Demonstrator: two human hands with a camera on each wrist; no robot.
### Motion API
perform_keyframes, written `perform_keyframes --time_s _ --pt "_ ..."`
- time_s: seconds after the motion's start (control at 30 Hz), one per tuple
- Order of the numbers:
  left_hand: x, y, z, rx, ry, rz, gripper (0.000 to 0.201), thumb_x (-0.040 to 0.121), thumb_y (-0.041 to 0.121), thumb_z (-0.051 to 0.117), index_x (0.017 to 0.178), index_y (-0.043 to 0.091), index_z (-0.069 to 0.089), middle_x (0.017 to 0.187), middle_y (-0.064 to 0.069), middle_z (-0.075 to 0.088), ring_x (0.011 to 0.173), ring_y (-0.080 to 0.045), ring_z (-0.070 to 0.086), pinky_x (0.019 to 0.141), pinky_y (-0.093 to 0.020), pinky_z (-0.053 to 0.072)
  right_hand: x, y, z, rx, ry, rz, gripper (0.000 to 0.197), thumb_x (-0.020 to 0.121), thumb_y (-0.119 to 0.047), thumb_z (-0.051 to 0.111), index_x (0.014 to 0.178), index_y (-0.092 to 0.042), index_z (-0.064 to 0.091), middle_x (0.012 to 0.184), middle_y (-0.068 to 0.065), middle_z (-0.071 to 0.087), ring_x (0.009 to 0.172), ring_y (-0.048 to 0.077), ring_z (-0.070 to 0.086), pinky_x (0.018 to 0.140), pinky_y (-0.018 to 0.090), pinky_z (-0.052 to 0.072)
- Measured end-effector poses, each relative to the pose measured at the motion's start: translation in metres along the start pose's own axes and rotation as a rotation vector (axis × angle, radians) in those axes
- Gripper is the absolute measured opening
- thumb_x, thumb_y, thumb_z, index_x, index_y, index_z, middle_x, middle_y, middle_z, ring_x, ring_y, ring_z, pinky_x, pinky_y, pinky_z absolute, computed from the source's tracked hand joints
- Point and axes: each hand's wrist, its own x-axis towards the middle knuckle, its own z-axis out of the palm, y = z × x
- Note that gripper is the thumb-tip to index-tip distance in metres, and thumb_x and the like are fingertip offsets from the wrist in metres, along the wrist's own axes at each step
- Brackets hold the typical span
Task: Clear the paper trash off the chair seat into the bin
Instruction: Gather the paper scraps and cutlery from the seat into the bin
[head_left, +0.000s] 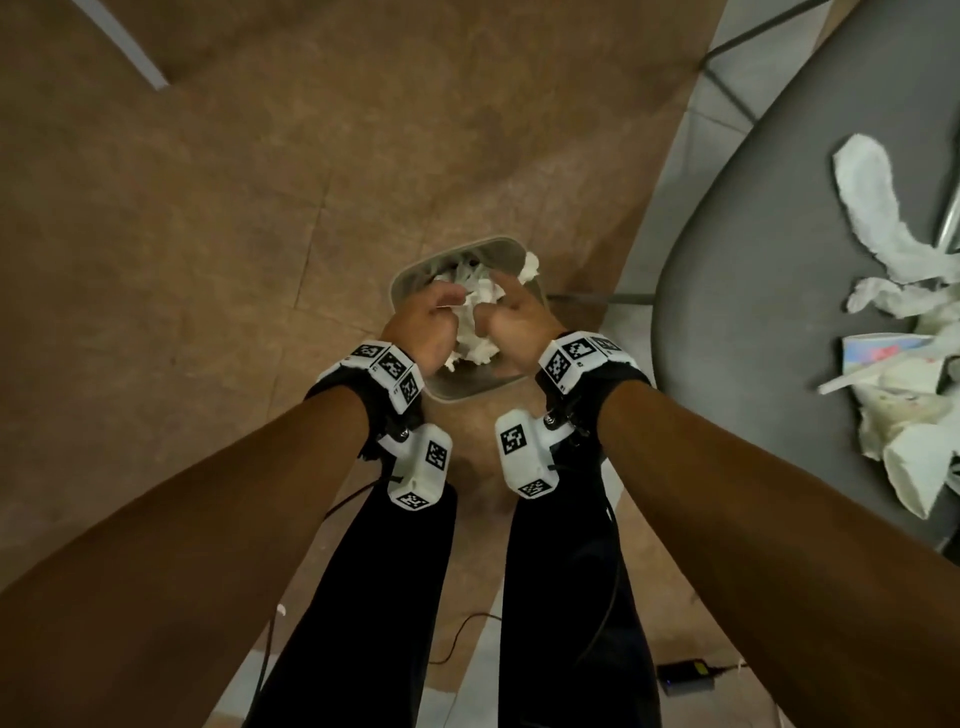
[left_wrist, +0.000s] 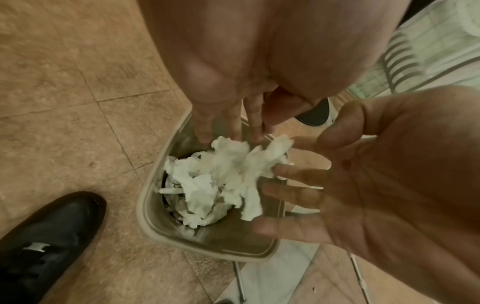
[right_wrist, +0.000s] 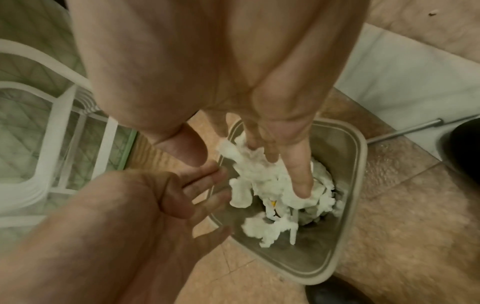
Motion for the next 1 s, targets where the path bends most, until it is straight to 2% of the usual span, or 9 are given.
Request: perform_keyframes --time_s 0.07,0.17,0.3,0.43,0.5,0.63,0.83,0.9,1.0 --pt "-0.001 0.0 -0.004 0.044 -0.014 -0.002 0.054 0.081 0.007 0.041 0.129 0.023 0.061 0.136 -0.004 0.06 0.122 -0.022 0.057 0.105 -0.037 0.046 0.001 0.003 0.0 -0.057 -0.009 -0.014 0.07 0.093 -0.015 0.051 0.155 -0.034 0.026 0.137 -0.002 0.047 0.109 0.018 0.054 0.071 0.025 0.051" --pt "-0.007 0.006 -0.011 0.097 0.01 0.009 0.048 0.086 0.01 0.046 0.13 0.021 0.062 0.135 -0.003 0.061 0.123 -0.018 0.057 0.107 -0.035 0.044 -0.003 0.005 -0.002 -0.099 0.031 -0.036 0.054 0.092 -0.024 0.051 0.144 -0.032 0.046 0.149 0.003 0.047 0.115 0.025 0.061 0.088 0.041 0.059" --pt "-0.02 0.036 -0.017 0.164 0.073 0.045 0.024 0.09 0.014 0.057 0.112 0.019 0.066 0.109 0.0 0.069 0.103 -0.016 0.064 0.084 -0.024 0.046 -0.024 -0.014 -0.016 -0.216 0.019 -0.191 0.027 0.094 -0.02 0.05 0.116 -0.015 0.063 0.117 0.014 0.068 0.105 0.033 0.067 0.091 0.052 0.056" --pt "-0.042 0.094 -0.002 0.242 0.072 0.143 0.017 0.087 0.015 0.057 0.097 0.026 0.067 0.091 0.001 0.073 0.085 -0.017 0.068 0.075 -0.031 0.054 -0.069 -0.038 -0.061 -0.134 0.008 -0.336 0.012 0.093 -0.017 0.056 0.101 -0.021 0.064 0.088 0.003 0.071 0.084 0.022 0.07 0.086 0.045 0.056" --pt "-0.053 0.129 0.018 0.314 0.065 0.239 0.016 0.088 0.017 0.057 0.094 0.028 0.067 0.087 0.003 0.071 0.082 -0.016 0.067 0.072 -0.03 0.053 -0.093 -0.041 -0.094 -0.085 0.041 -0.402 0.01 0.091 -0.019 0.059 0.096 -0.026 0.065 0.084 0.0 0.072 0.081 0.019 0.071 0.082 0.041 0.058" --pt "-0.063 0.196 0.084 0.496 0.013 0.45 0.021 0.089 0.018 0.053 0.105 0.024 0.065 0.096 -0.001 0.071 0.087 -0.021 0.067 0.079 -0.035 0.055 -0.13 -0.025 -0.181 0.014 0.166 -0.456 0.015 0.087 -0.016 0.056 0.094 -0.025 0.066 0.088 0.004 0.072 0.073 0.019 0.07 0.071 0.038 0.059" --pt "-0.06 0.258 0.211 0.792 -0.163 0.722 0.052 0.079 0.025 0.061 0.13 0.034 0.053 0.129 -0.002 0.045 0.119 -0.026 0.049 0.102 -0.042 0.046 -0.154 0.037 -0.319 -0.039 0.437 -0.381 0.021 0.076 -0.032 0.052 0.09 -0.031 0.067 0.09 -0.002 0.073 0.081 0.024 0.073 0.086 0.048 0.058" --pt "-0.058 0.27 0.241 0.914 -0.17 0.767 0.06 0.078 0.018 0.062 0.134 0.036 0.049 0.137 -0.004 0.037 0.125 -0.03 0.041 0.102 -0.045 0.045 -0.154 0.055 -0.352 -0.052 0.483 -0.352 0.018 0.075 -0.032 0.051 0.086 -0.034 0.066 0.089 -0.003 0.073 0.082 0.021 0.072 0.089 0.047 0.057" --pt "-0.055 0.279 0.271 1.171 -0.165 0.85 0.074 0.08 0.01 0.062 0.142 0.04 0.034 0.146 -0.007 0.028 0.126 -0.034 0.039 0.092 -0.049 0.05 -0.151 0.073 -0.382 -0.076 0.507 -0.353 0.016 0.076 -0.034 0.049 0.084 -0.036 0.063 0.091 -0.002 0.072 0.085 0.022 0.071 0.089 0.047 0.056"
